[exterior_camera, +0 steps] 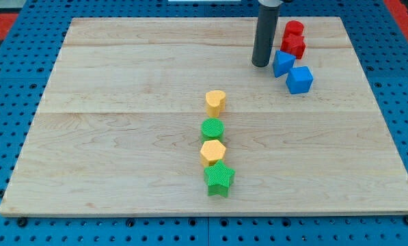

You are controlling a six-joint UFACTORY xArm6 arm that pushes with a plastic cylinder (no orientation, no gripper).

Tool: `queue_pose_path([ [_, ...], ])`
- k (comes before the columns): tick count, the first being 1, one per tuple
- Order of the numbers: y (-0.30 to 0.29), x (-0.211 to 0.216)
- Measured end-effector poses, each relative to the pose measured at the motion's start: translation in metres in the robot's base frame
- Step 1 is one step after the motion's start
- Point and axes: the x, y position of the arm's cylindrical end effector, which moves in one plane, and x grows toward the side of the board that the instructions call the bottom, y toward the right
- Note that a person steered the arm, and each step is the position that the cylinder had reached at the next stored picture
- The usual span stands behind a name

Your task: Move the yellow heart vertically below the blue cube

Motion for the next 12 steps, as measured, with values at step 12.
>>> queue_pose_path([
  [12,-0.071,0.13],
])
